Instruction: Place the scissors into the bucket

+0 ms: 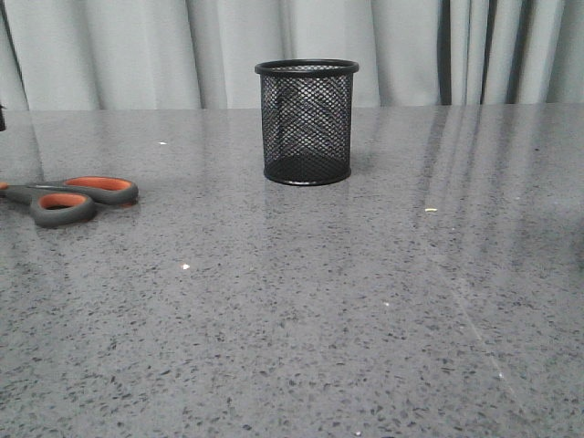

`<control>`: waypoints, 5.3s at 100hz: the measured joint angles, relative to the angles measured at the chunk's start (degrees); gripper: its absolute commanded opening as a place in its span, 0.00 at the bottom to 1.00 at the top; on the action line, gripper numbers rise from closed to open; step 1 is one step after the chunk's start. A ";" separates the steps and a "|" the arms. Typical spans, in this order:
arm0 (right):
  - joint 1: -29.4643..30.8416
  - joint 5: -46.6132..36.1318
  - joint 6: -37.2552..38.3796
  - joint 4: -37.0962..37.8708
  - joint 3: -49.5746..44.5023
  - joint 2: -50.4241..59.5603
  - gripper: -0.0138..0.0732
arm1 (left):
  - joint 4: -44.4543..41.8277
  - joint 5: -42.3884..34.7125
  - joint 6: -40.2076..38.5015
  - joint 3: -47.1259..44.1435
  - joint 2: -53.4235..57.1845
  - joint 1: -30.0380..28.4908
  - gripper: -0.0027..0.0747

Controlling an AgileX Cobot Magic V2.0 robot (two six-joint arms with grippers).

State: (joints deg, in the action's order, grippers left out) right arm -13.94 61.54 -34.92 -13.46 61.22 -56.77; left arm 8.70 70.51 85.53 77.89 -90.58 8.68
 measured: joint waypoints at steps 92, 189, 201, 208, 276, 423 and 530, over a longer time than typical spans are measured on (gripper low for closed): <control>0.00 -0.10 0.00 0.34 0.00 0.00 0.56 | -0.21 -0.10 2.63 7.41 -12.36 0.25 0.54; 0.00 -0.10 0.00 1.39 0.00 0.00 0.56 | 1.10 0.51 2.66 7.64 -14.42 0.25 0.38; 0.00 -0.10 0.00 1.39 0.00 0.00 0.56 | 1.38 0.62 2.66 7.64 -14.55 0.25 0.31; 0.00 -0.10 0.00 1.39 0.00 0.00 0.56 | 1.53 0.61 2.66 7.64 -14.55 0.25 0.26; 0.00 -0.10 0.00 1.39 0.00 0.00 0.56 | 1.94 0.29 2.55 7.75 -14.67 0.25 0.12; 0.00 -13.23 -0.09 -19.72 0.00 -0.36 0.56 | 8.31 0.69 -2.04 15.04 0.39 0.38 0.12; -5.09 -20.75 -11.35 -59.45 7.06 -19.83 0.56 | 14.01 1.56 -2.96 22.68 2.79 6.58 0.12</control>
State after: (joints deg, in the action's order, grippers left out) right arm -19.03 40.79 -46.27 -72.91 68.28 -76.60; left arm 22.71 72.07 82.57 100.56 -87.79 15.26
